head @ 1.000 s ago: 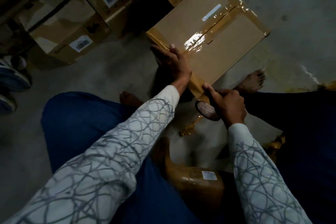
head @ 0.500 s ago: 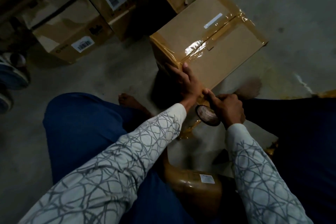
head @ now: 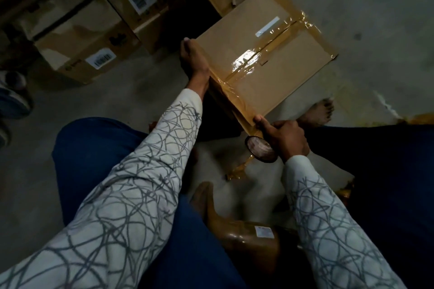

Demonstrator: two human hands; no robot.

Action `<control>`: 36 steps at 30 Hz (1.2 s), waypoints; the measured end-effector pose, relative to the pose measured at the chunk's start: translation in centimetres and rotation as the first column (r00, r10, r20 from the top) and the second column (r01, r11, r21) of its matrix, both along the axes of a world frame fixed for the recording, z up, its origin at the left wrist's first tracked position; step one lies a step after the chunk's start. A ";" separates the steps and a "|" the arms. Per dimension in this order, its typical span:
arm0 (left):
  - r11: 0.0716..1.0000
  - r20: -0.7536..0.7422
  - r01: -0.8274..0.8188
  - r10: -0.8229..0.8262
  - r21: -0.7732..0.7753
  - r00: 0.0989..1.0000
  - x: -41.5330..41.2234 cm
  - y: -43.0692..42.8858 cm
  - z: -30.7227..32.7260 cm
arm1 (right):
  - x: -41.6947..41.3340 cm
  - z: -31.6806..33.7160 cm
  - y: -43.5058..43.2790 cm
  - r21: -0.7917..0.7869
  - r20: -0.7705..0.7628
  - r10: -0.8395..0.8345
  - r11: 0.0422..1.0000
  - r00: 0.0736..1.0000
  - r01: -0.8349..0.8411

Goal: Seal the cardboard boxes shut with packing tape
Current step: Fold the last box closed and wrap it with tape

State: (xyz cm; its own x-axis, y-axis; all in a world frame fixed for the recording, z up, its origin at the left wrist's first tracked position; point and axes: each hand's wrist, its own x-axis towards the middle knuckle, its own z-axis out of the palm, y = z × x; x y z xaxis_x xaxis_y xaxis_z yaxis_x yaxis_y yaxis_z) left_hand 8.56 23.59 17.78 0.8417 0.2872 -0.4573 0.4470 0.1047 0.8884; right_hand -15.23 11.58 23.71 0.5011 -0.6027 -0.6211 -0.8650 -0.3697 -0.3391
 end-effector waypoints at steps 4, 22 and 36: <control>0.994 0.080 0.108 -0.106 -0.026 0.991 -1.9 -0.3 1.2 | 0.1 0.7 0.0 -0.008 -0.010 0.005 1.000 1.000 -0.006; 0.888 -0.412 0.081 -0.289 -0.452 0.864 -28.5 -2.5 3.4 | -4.3 2.9 1.8 0.277 0.230 -0.230 0.947 0.946 0.162; 0.854 -0.434 0.237 -0.451 -0.462 0.780 -27.9 -2.2 4.2 | -3.9 4.0 -0.3 -0.348 0.178 0.592 0.785 0.786 -0.512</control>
